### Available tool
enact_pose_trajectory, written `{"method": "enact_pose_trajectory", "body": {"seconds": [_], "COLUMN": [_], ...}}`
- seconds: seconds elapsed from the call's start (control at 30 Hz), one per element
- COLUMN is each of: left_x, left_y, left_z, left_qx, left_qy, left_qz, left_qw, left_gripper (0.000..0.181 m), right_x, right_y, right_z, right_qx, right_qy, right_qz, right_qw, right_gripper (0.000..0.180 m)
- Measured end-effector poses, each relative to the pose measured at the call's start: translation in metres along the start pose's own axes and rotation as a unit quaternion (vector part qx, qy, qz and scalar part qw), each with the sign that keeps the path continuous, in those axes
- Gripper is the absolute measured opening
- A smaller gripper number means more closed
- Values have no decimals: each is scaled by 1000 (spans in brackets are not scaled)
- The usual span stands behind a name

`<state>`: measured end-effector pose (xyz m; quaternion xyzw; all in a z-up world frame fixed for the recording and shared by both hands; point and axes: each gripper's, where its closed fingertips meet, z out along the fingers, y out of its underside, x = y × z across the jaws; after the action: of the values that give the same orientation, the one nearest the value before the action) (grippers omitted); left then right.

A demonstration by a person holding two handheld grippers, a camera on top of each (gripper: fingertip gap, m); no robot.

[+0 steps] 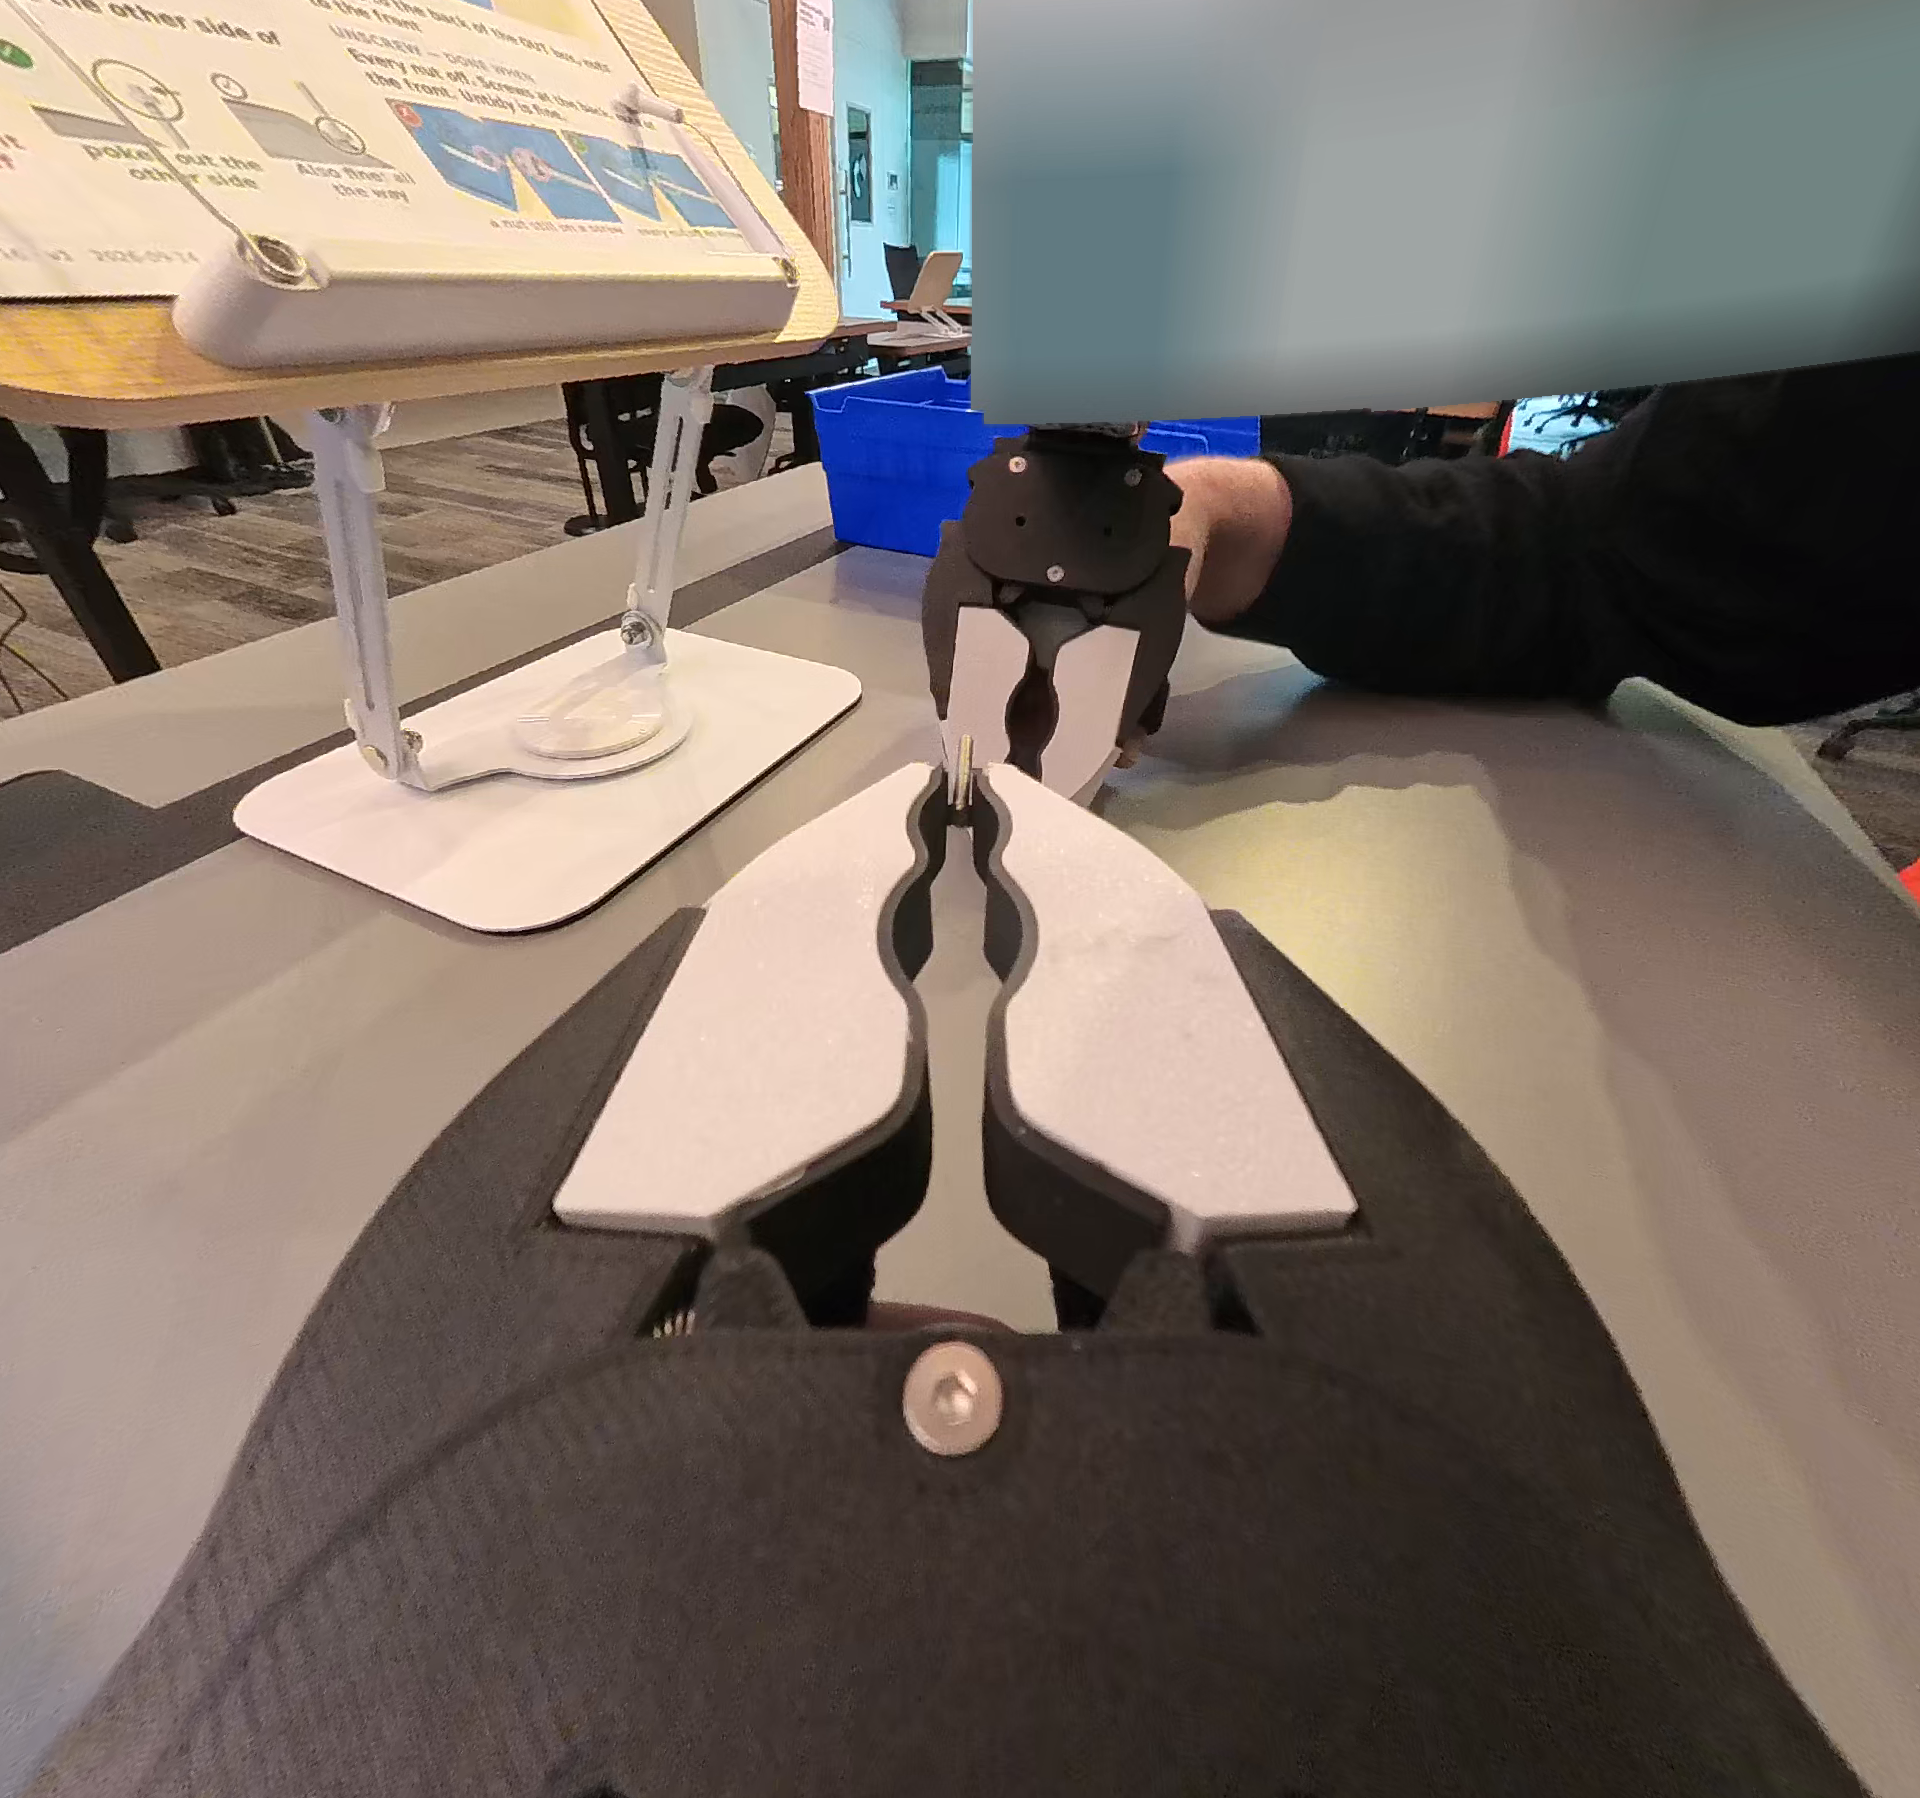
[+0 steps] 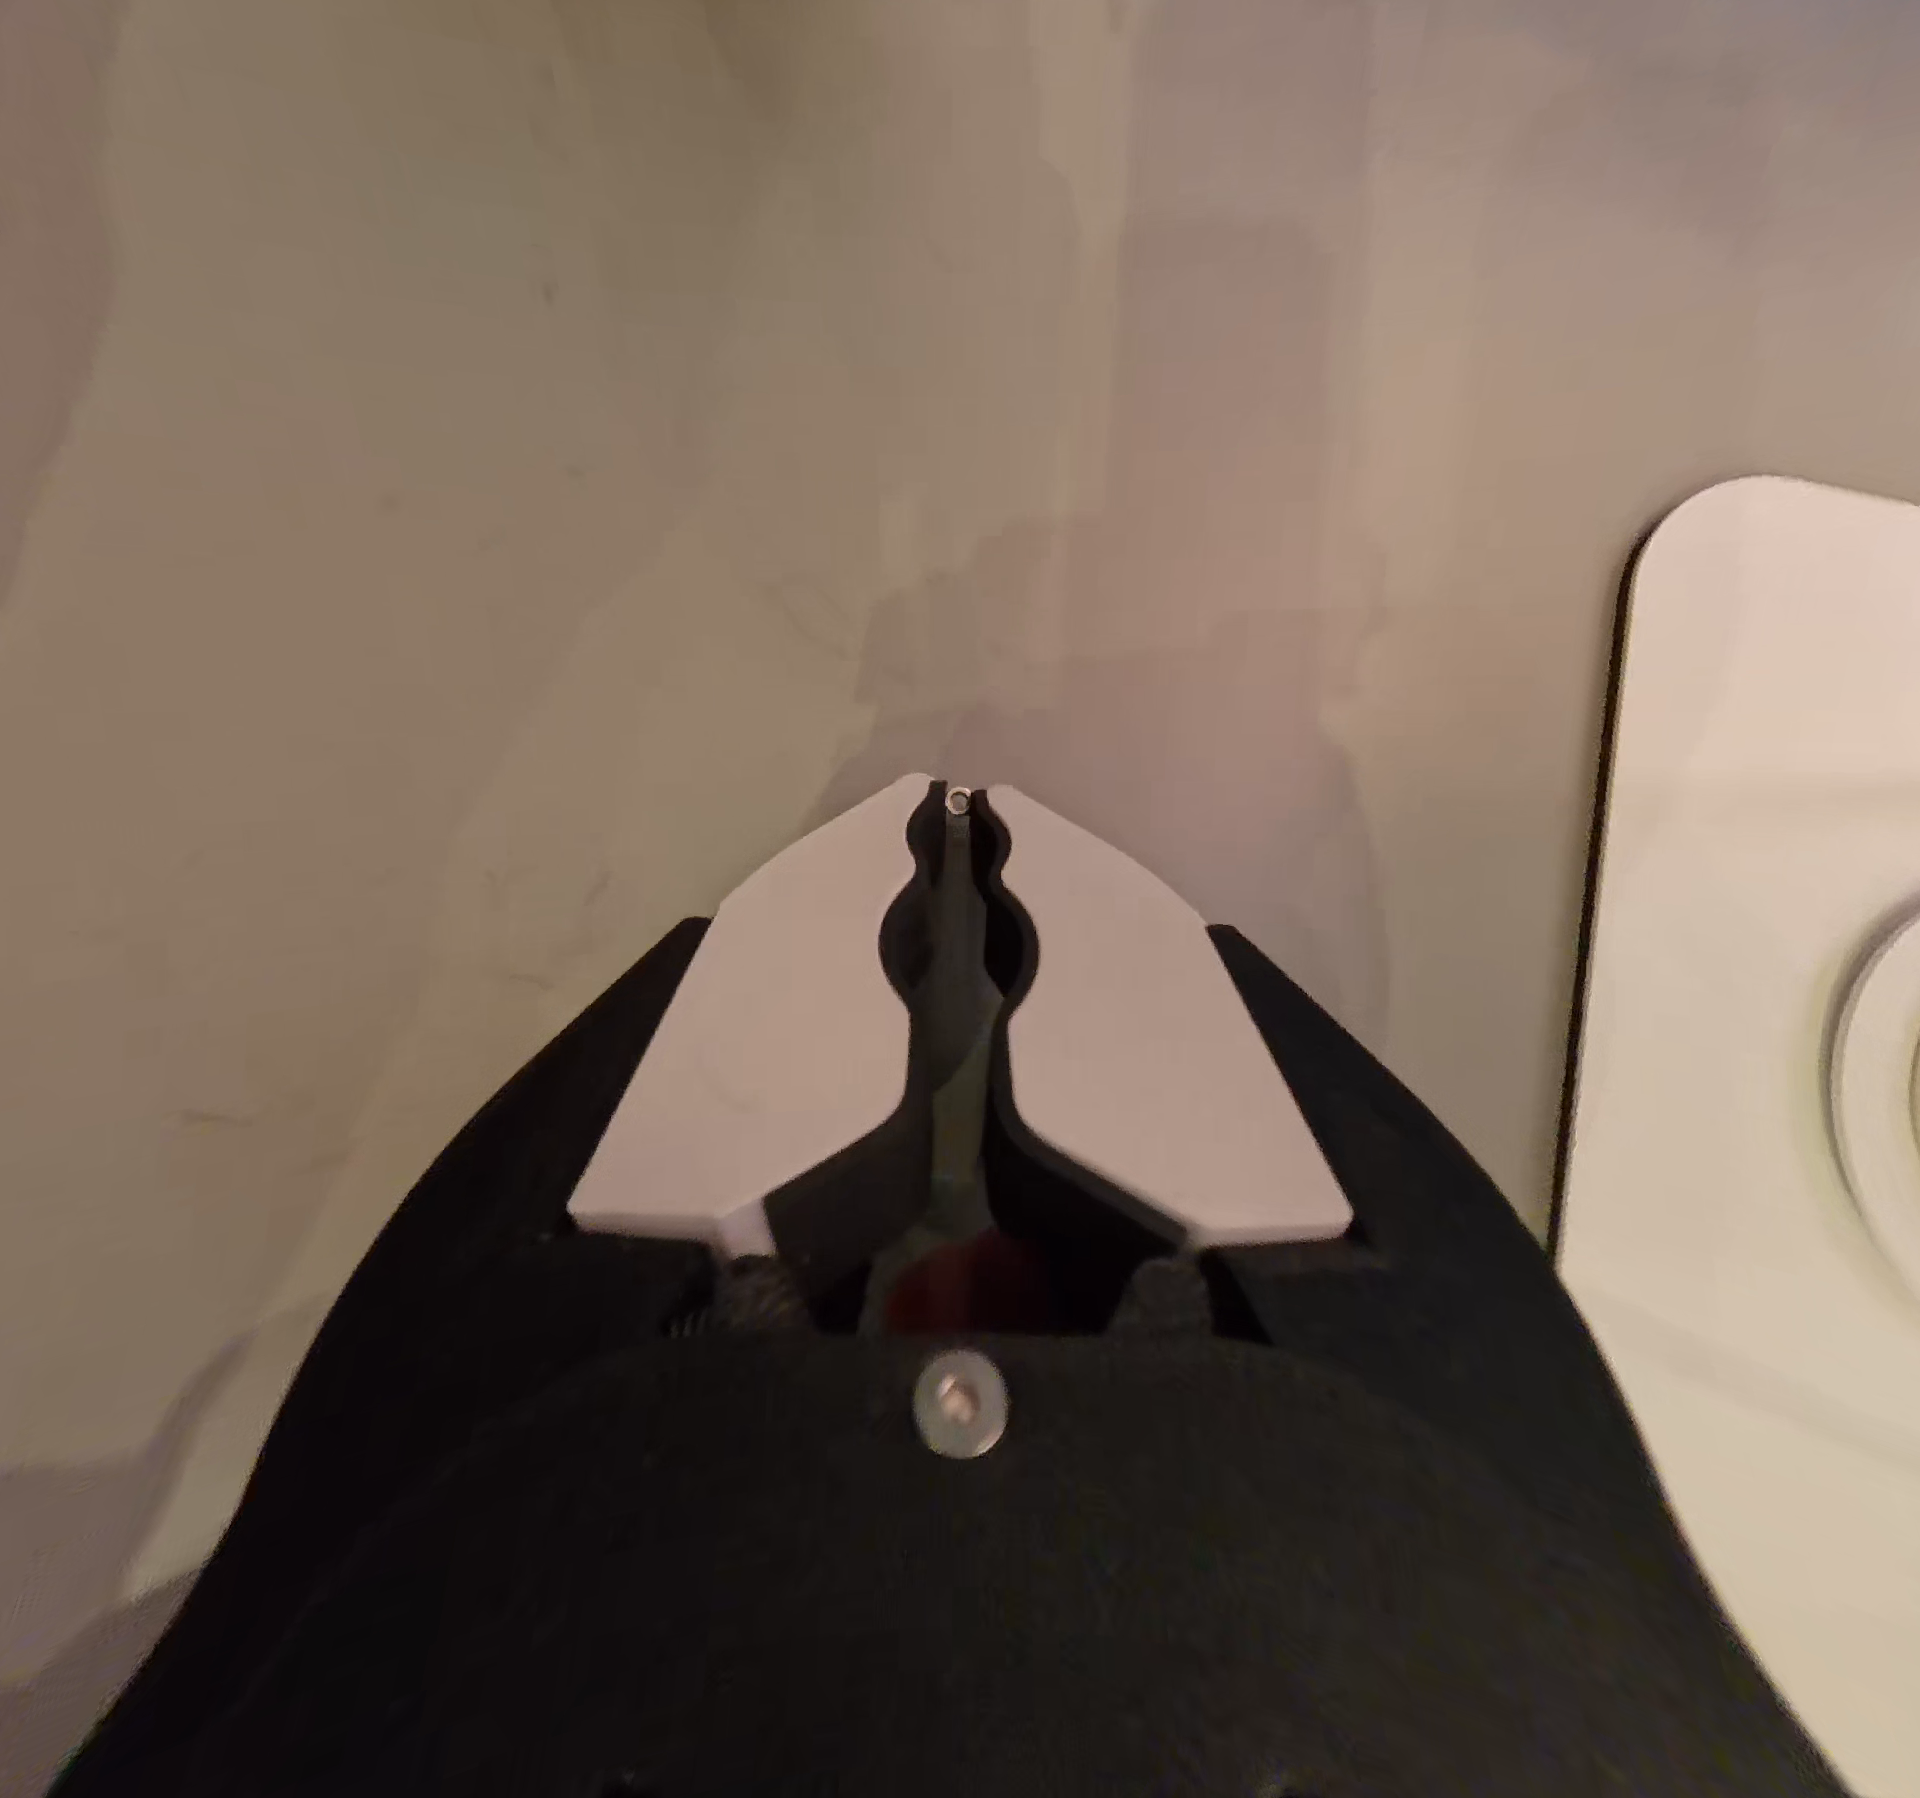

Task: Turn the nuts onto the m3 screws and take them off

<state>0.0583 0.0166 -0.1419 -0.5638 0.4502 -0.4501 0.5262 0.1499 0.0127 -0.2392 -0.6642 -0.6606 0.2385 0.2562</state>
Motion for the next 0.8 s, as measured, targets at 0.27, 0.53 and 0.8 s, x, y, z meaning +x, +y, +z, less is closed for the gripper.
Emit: {"method": "enact_pose_trajectory", "body": {"seconds": [0.27,0.53,0.8], "left_x": [5,45,75], "left_y": [-21,-39,-47], "left_z": [-9,-13,-10], "left_qx": [78,140,183], "left_qy": [25,88,170], "left_qz": [-108,-206,-291], "left_qw": [991,965,924], "left_gripper": [4,4,3], "right_x": [-20,-55,-77], "right_y": [-70,-128,-146], "right_z": [-24,-53,-72], "right_qx": [161,281,344], "right_qy": [0,36,84], "right_qz": [-15,-49,-49], "right_qw": [987,958,934], "right_gripper": [4,4,3]}}
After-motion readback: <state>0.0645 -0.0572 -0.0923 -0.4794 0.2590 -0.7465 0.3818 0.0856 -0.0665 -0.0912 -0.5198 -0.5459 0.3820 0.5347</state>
